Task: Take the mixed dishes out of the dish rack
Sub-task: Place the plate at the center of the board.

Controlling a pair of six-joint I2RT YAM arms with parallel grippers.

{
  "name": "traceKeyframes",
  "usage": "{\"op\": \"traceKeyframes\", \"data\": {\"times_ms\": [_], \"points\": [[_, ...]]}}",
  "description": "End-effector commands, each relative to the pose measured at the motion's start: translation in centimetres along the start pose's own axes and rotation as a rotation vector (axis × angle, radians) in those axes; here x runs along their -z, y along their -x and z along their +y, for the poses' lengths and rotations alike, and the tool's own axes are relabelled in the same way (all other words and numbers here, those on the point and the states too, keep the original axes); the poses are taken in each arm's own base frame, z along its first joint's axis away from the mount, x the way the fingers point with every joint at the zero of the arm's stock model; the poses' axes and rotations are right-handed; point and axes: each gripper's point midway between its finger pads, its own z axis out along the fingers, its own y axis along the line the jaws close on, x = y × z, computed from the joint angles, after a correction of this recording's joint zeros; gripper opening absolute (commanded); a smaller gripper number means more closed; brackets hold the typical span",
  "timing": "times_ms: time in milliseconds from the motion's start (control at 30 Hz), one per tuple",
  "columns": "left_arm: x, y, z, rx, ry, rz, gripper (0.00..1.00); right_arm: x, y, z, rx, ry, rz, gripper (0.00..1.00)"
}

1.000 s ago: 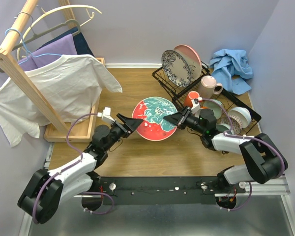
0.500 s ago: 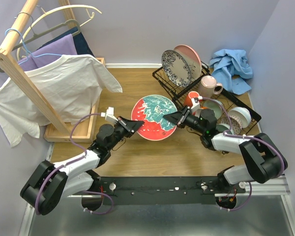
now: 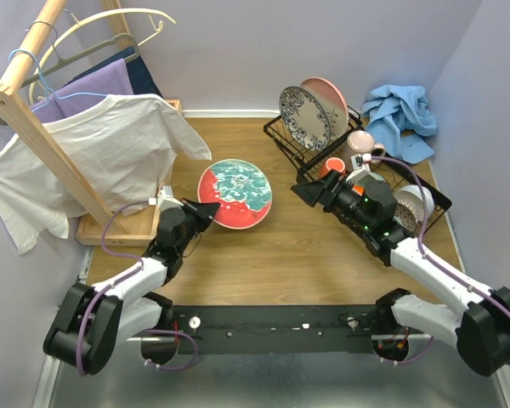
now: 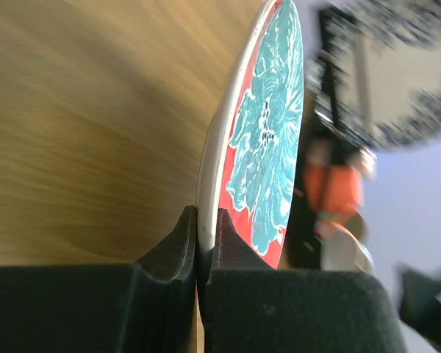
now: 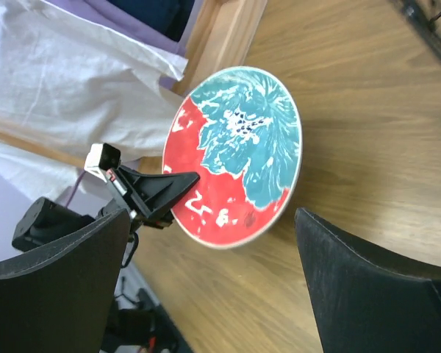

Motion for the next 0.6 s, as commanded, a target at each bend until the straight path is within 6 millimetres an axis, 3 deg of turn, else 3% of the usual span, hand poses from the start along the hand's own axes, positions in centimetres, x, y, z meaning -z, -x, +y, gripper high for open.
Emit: {"op": "traceKeyframes", "data": {"times_ms": [0,167,233,267,400,500,533,567], "points": [[-2.0,4.4,-2.7,0.066,-0.065,-0.154,0.00,1.6,1.1,-2.0,0.139,-0.143,-0.025,1.00],[-4.2,4.9,-0.5,0.088,-0.004,-0.174,0.00,2.9,1.6,-1.6,0.182,-0.159,-0.040,1.00],[-5.0,5.3,-0.4,0.107,-0.008,-0.180,0.00,3.3,1.7,-1.4,0.201,-0.154,-0.040,1.00],[-5.4,5.1,0.5,0.111,0.016,-0.173,0.00,3.6,1.6,-1.7,0.206,-0.172,-0.037,1.00],[-6.2,4.5,1.1,0.140,0.015,-0.146,0.00,4.5,2.2,-1.4,0.249,-0.183,-0.050,1.00],[-6.0,3.8,2.3,0.145,0.042,-0.128,0.29,4.9,2.8,-1.3,0.279,-0.195,-0.066,1.00],[-6.0,3.7,2.7,0.145,0.054,-0.130,0.43,5.1,2.6,-1.6,0.280,-0.213,-0.053,1.00],[-5.9,3.6,3.2,0.140,0.070,-0.131,0.50,5.2,2.6,-1.8,0.286,-0.225,-0.050,1.00]]}}
